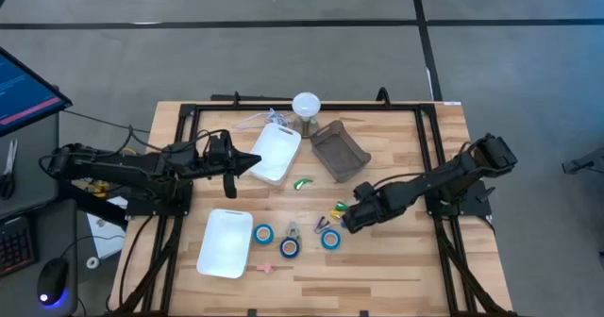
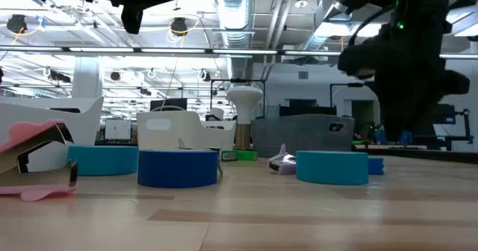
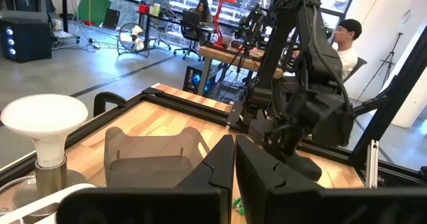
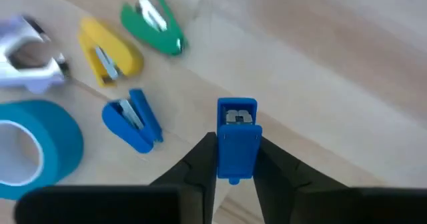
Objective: Pick and place Stapler, Stapler remover, tape
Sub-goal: Put the right blue stapler into the black bin
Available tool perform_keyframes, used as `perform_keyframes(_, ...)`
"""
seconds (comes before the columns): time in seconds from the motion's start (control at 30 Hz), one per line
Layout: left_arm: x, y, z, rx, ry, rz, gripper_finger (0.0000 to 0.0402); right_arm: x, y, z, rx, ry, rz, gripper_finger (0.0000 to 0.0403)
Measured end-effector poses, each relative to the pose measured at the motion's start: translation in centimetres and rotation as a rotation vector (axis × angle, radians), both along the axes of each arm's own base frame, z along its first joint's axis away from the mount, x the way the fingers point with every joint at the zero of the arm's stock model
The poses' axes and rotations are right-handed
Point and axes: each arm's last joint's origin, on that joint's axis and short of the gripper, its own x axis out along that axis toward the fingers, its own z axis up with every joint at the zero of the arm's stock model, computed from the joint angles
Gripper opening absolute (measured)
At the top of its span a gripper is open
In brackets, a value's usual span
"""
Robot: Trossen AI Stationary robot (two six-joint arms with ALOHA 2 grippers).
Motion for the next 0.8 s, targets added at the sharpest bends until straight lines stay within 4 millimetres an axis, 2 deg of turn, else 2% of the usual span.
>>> perform_keyframes(0.17, 0.0, 0.0, 0.0, 0.0, 0.0, 0.0, 0.0008, -0.2, -1.3, 1.8, 0.006, -0.07, -0.006, 0.0052)
perform_keyframes(0.33, 0.0, 0.0, 0.0, 0.0, 0.0, 0.0, 0.0008, -0.3, -3.4, 3.3, 0.008, -0.12, -0.019, 0.0067)
perform_keyframes(0.67, 0.0, 0.0, 0.0, 0.0, 0.0, 0.0, 0.0008, 1.5, -8.3, 6.9, -0.057, -0.21, 0.047, 0.006)
perform_keyframes(0.8, 0.0, 0.0, 0.0, 0.0, 0.0, 0.0, 0.0008, 1.7, -10.8, 7.8, -0.092, -0.219, 0.04, 0.0061)
